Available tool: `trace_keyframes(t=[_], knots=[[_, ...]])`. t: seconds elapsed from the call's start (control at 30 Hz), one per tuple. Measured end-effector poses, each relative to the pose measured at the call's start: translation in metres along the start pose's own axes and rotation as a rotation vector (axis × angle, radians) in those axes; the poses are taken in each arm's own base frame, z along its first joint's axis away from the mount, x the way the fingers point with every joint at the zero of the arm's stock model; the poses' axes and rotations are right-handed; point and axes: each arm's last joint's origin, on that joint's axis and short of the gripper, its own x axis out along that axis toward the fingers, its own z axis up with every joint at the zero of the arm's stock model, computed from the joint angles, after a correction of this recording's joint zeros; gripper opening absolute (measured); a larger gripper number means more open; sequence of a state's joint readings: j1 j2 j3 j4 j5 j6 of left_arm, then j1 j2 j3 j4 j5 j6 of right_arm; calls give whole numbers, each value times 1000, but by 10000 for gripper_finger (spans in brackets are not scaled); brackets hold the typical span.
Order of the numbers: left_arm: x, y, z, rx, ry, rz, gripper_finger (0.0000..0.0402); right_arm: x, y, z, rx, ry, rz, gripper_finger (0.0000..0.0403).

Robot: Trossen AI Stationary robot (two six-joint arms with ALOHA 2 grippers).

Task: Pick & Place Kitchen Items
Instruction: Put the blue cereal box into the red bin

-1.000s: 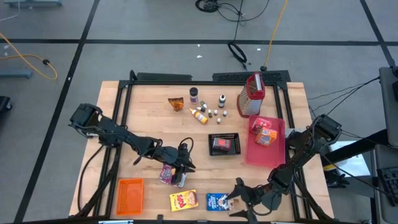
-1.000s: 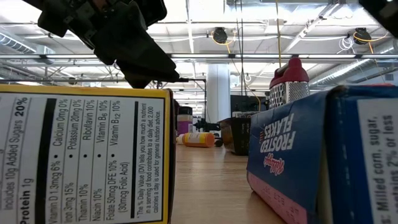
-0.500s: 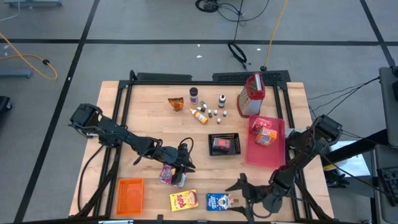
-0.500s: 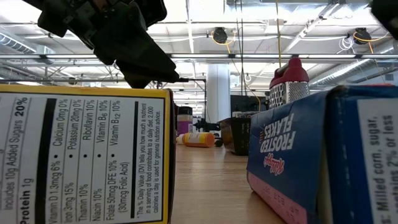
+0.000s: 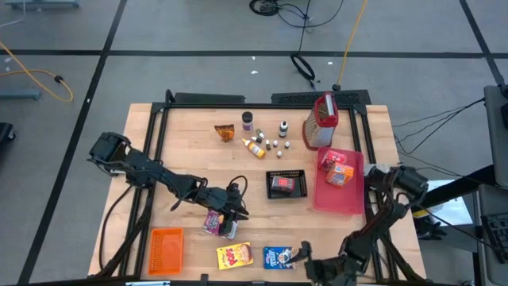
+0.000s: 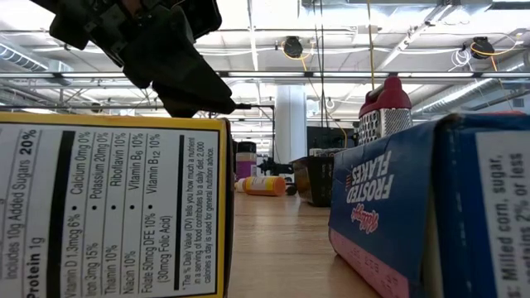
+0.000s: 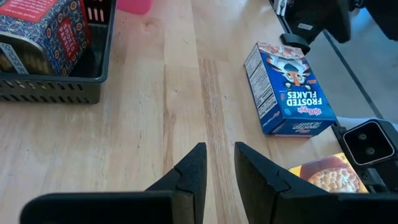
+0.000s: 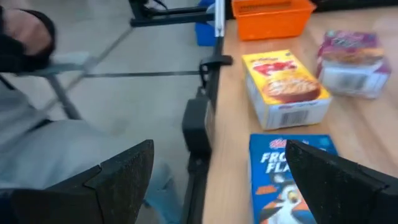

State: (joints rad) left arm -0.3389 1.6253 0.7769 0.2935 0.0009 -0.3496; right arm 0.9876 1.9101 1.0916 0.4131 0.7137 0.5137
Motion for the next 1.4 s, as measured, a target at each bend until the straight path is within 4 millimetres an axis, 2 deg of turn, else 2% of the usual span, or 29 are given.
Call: trace_keyframes(t=[0.13,0.43,0.83,1.17,1.4], knots=[[0,0,0,-2,1,-1,81,2,4,2,-48,59,-96,357],[0,0,0,-1,4,0,81,2,-10,-7,-31,170,-216,357],[0,-1,-1,-1,6,-2,81,18,-21,-23,-44,239,-246,357],[0,-1,-1,2,6,-2,81,21,-29,-22,-74,261,-277,357],[0,-1,-1,2,6,-2,81,23,-26,-18,-70,237,-242,357]])
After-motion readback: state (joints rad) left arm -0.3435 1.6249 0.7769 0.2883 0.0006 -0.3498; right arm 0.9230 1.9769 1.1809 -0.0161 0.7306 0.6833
